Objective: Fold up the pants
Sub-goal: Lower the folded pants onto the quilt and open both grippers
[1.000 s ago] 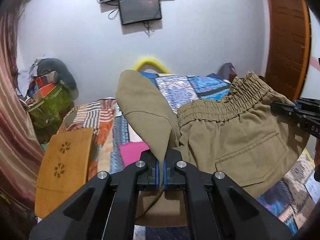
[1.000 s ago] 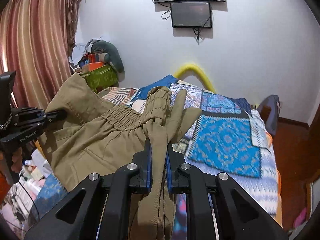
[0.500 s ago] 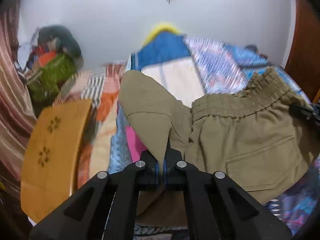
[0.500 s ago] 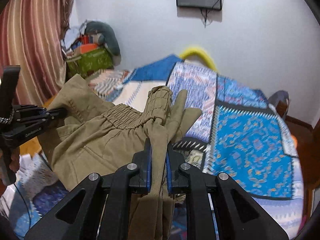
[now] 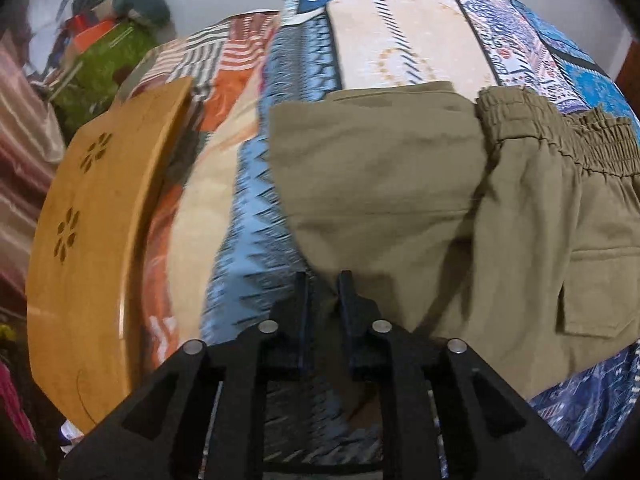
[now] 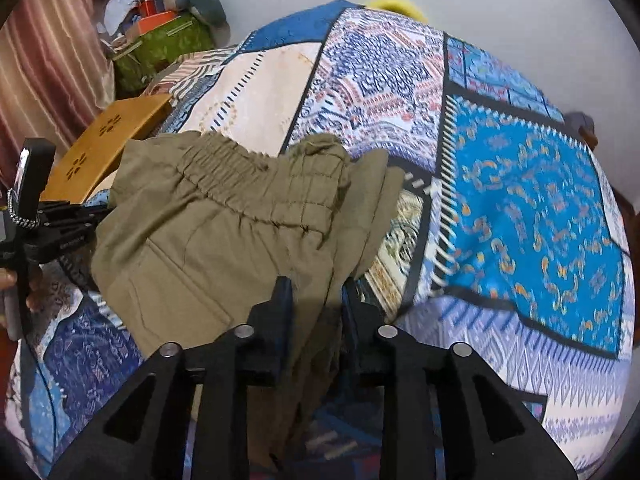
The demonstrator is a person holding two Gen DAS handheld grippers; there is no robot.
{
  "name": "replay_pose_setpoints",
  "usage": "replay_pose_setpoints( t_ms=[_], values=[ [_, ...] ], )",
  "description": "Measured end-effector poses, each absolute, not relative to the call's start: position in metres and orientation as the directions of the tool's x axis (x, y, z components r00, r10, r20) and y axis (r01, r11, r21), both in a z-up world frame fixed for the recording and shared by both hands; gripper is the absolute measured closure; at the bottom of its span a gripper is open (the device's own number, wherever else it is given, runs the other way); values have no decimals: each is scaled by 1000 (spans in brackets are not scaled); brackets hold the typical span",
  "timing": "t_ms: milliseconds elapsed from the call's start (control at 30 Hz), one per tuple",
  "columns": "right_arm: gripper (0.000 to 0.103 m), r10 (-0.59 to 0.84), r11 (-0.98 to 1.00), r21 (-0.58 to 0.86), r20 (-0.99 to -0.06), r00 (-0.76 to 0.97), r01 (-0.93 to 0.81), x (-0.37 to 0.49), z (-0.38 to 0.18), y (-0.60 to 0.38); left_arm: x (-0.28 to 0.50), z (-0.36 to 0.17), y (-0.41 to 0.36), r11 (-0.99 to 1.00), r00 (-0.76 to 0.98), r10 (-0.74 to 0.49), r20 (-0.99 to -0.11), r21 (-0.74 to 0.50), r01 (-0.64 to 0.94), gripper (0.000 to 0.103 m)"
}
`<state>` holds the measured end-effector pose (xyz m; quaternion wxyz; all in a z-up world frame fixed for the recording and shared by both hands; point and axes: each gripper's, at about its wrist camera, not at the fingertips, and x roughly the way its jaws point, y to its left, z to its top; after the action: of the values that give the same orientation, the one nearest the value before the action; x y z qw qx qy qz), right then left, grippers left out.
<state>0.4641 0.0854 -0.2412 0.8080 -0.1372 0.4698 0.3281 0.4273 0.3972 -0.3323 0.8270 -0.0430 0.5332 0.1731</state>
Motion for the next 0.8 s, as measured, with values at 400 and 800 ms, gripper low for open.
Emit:
replay_pose_setpoints(
  t_ms=[400,800],
  values=[
    [56,442,764,37,-757,481,-644,421,-160,45,365,-236,355,950,489,266,-831,141,-277,86],
    [56,632,709,17,-459,624,-705,279,-12,3,242,-49,255,979,805,196,-559,62,-196,86]
  ],
)
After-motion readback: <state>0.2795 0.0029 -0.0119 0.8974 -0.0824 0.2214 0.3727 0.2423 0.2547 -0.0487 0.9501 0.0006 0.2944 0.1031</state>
